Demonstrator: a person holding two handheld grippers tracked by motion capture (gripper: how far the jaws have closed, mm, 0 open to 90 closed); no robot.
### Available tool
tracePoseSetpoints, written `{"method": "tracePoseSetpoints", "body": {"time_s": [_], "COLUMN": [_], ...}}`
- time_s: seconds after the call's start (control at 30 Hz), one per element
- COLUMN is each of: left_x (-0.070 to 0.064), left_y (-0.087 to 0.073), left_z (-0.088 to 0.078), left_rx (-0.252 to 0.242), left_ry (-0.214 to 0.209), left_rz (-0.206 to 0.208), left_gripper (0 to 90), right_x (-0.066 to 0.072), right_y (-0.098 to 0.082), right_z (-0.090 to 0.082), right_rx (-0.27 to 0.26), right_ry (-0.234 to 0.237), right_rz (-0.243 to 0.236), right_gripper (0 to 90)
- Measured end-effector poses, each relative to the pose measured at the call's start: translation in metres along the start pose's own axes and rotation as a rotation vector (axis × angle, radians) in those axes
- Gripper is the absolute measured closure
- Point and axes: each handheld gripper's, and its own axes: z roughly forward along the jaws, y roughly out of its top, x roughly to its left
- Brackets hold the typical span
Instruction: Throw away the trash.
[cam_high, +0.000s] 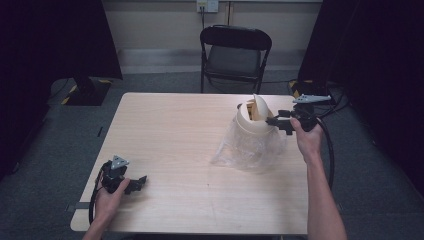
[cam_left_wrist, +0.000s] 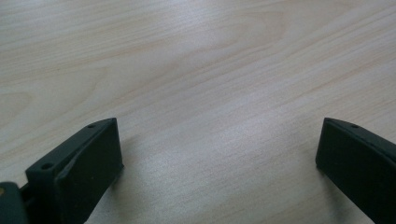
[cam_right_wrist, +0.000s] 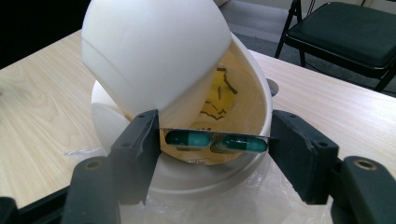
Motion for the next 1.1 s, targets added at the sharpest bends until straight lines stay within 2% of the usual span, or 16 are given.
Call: {"method": "tracePoseSetpoints", "body": {"time_s": [0.1, 0.2, 0.47, 0.53, 0.63, 0.8, 0.93, 1.03, 1.1], "left_x": [0.0, 0.0, 0.0, 0.0, 0.0, 0.0, 0.0, 0.0, 0.0], "left_y": [0.0, 0.0, 0.0, 0.0, 0.0, 0.0, 0.0, 0.0, 0.0], "left_z": [0.0, 0.0, 0.0, 0.0, 0.0, 0.0, 0.0, 0.0, 0.0], "left_rx": [0.0, 0.0, 0.0, 0.0, -0.001, -0.001, -0.001, 0.0, 0.0], "left_ry": [0.0, 0.0, 0.0, 0.0, 0.0, 0.0, 0.0, 0.0, 0.0], "left_rz": [0.0, 0.0, 0.0, 0.0, 0.0, -0.001, 0.0, -0.001, 0.0], "left_gripper": [0.0, 0.0, 0.0, 0.0, 0.0, 0.0, 0.0, 0.0, 0.0], "right_x": [-0.001, -0.003, -0.001, 0.001, 0.004, 0.014, 0.022, 0.027, 0.032], "right_y": [0.0, -0.001, -0.001, -0.001, -0.002, -0.009, -0.018, -0.024, -0.028], "right_z": [0.001, 0.0, 0.0, -0.002, -0.006, -0.009, -0.012, -0.015, -0.017], "right_rx": [0.0, -0.023, -0.02, -0.035, -0.064, -0.054, -0.065, -0.076, -0.071], "right_ry": [-0.022, -0.02, -0.072, -0.077, -0.085, -0.104, -0.103, -0.081, -0.083], "right_rz": [0.009, 0.026, 0.044, 0.049, 0.059, 0.058, 0.065, 0.082, 0.075], "right_gripper": [27.8, 22.8, 20.8, 18.9, 18.0, 16.7, 15.9, 15.4, 15.3]}}
